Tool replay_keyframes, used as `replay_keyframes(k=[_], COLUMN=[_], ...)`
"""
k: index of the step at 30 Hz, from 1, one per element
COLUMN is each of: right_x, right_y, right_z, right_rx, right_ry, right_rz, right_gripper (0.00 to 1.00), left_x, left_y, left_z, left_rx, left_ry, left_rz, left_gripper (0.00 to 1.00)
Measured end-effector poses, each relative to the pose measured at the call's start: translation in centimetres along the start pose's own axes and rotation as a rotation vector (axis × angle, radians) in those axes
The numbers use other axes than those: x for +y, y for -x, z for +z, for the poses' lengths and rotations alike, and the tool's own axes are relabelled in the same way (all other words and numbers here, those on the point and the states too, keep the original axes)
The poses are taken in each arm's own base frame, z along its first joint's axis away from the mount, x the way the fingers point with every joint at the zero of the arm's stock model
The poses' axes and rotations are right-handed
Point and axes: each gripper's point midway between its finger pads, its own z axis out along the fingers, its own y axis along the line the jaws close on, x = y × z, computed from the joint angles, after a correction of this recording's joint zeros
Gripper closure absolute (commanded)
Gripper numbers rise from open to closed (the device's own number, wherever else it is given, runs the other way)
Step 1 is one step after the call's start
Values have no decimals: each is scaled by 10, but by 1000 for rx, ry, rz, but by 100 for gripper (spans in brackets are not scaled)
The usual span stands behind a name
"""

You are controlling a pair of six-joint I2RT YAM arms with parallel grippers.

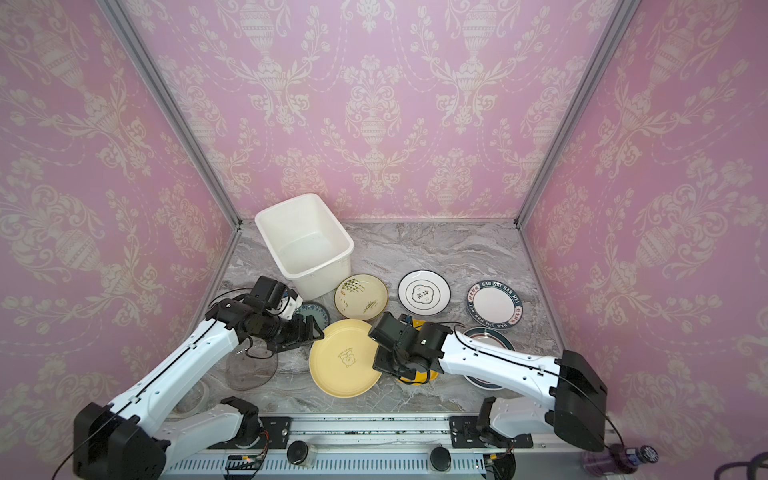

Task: Place the plates into the plastic bin on the countertop
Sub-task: 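Tilt the yellow plate up with the left gripper while the right gripper supports it, then carry the yellow plate into the white bin with left gripper while right gripper withdraws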

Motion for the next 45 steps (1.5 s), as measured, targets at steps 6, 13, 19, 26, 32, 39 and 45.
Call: replay_keyframes(k=[6, 13, 19, 26, 32, 39, 45], right_x=[9, 23, 24, 24, 27, 30, 11], right_y=[5, 10, 12, 20, 30, 54, 68], right_z=[-26, -45, -48, -51, -64, -110, -144], right_rx=[-41, -68, -83, -110, -146, -257, -374], right_ry=[64, 121, 123, 120, 148, 265, 286], right_rz=[-21, -47, -54, -41, -35, -7, 17], right_gripper=[100, 100, 100, 100, 83, 59, 53], left_x=[-14, -33, -42, -48, -55, -78, -106], left_y=[-3, -12, -14, -15, -11, 10, 56], left_z=[-9, -10, -20, -28, -37, -76, -135], left_rx=[-13, 17, -14, -28, -56, -197, -432], left_ry=[-53, -129, -171, -196, -210, -241, -226], left_rz=[38, 83, 101, 107, 88, 79, 94], left_gripper=[28, 49, 70, 95, 100, 100, 100])
